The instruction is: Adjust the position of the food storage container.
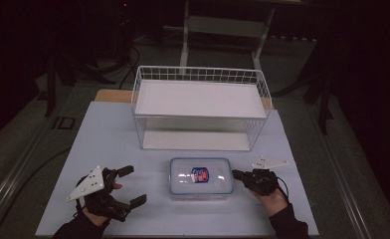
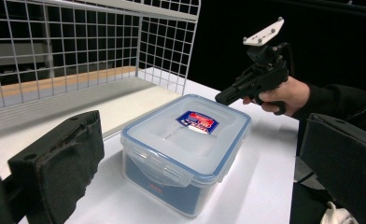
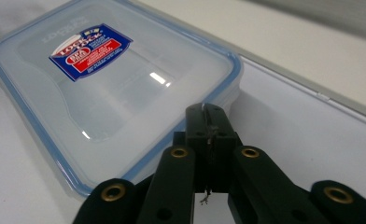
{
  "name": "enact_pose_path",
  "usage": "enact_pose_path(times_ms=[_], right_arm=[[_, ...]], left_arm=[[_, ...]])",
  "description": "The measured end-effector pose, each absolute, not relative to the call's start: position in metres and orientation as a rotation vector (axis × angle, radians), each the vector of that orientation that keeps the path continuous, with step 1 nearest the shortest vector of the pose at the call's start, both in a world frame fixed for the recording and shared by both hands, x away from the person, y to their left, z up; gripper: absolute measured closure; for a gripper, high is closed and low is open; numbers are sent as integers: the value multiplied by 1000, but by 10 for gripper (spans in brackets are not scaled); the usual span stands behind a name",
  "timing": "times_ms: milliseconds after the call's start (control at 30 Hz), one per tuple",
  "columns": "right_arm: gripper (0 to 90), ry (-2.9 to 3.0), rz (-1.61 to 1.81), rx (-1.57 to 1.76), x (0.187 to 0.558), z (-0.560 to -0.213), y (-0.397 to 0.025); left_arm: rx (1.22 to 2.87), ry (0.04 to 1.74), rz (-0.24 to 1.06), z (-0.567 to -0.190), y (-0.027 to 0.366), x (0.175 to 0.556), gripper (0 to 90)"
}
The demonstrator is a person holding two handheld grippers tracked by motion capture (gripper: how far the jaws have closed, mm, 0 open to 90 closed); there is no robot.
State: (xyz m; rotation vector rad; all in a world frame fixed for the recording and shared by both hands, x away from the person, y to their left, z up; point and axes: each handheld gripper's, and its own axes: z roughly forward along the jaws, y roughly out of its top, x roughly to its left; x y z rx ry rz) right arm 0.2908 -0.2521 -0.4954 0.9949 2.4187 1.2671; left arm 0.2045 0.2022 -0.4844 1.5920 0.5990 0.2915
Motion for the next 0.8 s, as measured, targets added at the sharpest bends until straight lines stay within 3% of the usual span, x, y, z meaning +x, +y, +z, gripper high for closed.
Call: enact_pose_path(times_ms=[67,100,167,200,233,267,300,367,400,433,467,633,667,800], right_arm=[[874,2419,1267,995,291,-495,-252],[811,2377,1289,994,288,-489,-255],[793,2358,1301,1000,286,-486,-255],[666,2330,1326,997,284,-481,-256],[666,2330,1326,997,284,-481,-256],[521,2314,1367,984,281,-476,-255],[521,2314,1367,984,281,-476,-255],[398,2296,1398,968,278,-471,-253],[257,2270,1423,959,274,-466,-250],[257,2270,1423,959,274,-466,-250],[137,2257,1436,922,269,-461,-245],[108,2224,1440,859,261,-450,-239],[161,2220,1414,833,259,-447,-238],[177,2250,1530,863,262,-445,-243]], left_arm=[[1590,600,288,-484,202,204,0],[1585,595,288,-483,202,203,0],[1590,582,302,-481,201,202,0],[1598,578,304,-480,200,202,0],[1598,578,304,-480,200,202,0],[1598,582,304,-479,199,202,0],[1599,581,305,-478,198,202,0],[1602,587,317,-476,197,201,0],[1601,588,315,-475,197,201,0],[1601,589,314,-474,197,201,0],[1605,587,309,-472,194,201,0],[1621,598,309,-467,191,202,0],[1623,603,311,-466,190,203,0],[1628,646,297,-465,187,212,0]])
